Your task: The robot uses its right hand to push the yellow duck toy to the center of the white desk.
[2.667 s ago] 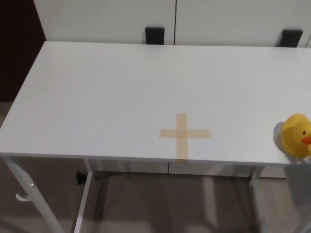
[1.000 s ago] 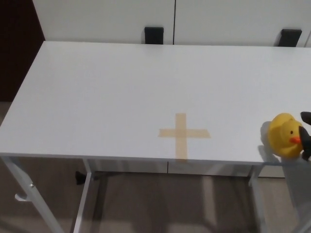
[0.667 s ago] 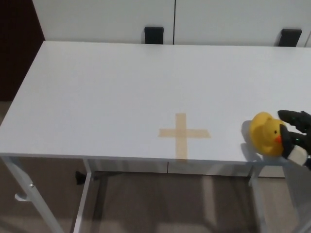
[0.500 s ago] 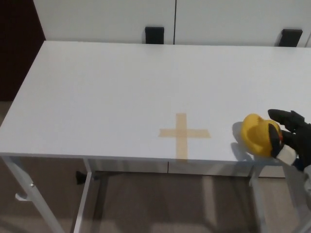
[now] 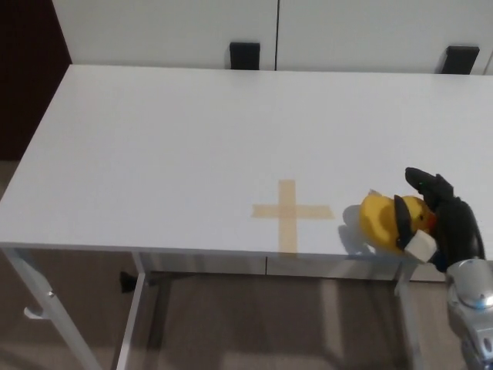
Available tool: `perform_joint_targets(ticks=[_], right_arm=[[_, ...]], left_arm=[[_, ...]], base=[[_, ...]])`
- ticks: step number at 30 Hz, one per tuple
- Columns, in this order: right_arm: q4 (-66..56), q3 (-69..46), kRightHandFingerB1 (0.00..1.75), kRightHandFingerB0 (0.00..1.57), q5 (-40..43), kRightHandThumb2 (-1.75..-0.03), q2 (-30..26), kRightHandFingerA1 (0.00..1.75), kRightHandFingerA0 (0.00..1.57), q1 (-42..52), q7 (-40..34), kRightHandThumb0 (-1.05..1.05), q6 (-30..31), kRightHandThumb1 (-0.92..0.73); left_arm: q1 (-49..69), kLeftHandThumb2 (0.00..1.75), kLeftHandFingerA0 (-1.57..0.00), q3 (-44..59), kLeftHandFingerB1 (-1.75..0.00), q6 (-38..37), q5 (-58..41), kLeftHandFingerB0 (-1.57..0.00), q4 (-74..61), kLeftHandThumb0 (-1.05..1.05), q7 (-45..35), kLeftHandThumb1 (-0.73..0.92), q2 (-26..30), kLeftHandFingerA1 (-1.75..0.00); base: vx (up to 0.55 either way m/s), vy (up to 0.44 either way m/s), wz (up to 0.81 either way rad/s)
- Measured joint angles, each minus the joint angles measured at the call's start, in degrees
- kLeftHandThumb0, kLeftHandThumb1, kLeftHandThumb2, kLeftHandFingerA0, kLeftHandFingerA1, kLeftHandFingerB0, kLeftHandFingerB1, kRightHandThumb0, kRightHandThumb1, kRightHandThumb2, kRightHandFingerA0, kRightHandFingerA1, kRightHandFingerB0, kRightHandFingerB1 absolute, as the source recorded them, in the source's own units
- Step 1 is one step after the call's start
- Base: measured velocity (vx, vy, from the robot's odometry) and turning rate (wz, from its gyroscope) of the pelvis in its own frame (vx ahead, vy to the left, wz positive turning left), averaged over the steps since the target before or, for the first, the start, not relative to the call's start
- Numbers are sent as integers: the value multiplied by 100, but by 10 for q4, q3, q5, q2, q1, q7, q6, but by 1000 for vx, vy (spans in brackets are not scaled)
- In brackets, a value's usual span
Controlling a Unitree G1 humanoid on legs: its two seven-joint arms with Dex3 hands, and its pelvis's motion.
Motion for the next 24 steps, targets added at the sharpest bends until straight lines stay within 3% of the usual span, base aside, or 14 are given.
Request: perform_joint_targets(ticks=[4,5,10,11,12,13,14,18,24], right_arm=[[0,3,0,0,-6,-115,35,13,0,0,-30,-103,-2,-87],[0,5,1,0,-8,-117,40,15,0,0,-36,-105,-3,-86],[5,12,3,0,-18,-117,64,16,0,0,-61,-105,-13,-84],[5,12,0,0,-18,-71,64,0,0,0,-61,-88,-13,-92],[9,16,4,0,-22,-116,76,17,0,0,-72,-105,-20,-86],[9,16,4,0,-22,-116,76,17,0,0,-72,-105,-20,-86],[10,18,5,0,-24,-117,81,18,0,1,-77,-105,-23,-87],[10,35,6,0,-36,-118,99,20,0,7,-97,-105,-30,-87],[12,45,10,0,-48,-119,110,22,0,12,-118,-105,-38,-87]], left_arm=[[2,124,-136,-2,-88,0,0,-136,0,10,0,-41,-1,-88],[3,133,-140,-3,-83,0,1,-145,0,14,0,-42,-1,-83],[6,135,-138,-7,-80,0,1,-141,-1,15,1,-43,-1,-80],[6,128,-136,-7,-87,0,1,-136,-1,12,1,-39,-1,-88],[7,113,-139,-8,-90,0,1,-138,-1,9,1,-39,-1,-89],[7,113,-139,-8,-90,0,1,-138,-1,9,1,-39,-1,-89],[7,124,-137,-8,-87,0,1,-139,-1,11,1,-41,-1,-87],[9,127,-136,-10,-87,0,1,-133,-1,8,2,-38,-4,-87],[12,128,-139,-13,-86,0,1,-138,-1,12,2,-40,-6,-84]], base=[[0,0,0],[0,0,0],[0,0,0],[0,0,0],[0,0,0],[0,0,0],[0,0,0],[0,0,0],[0,0,0]])
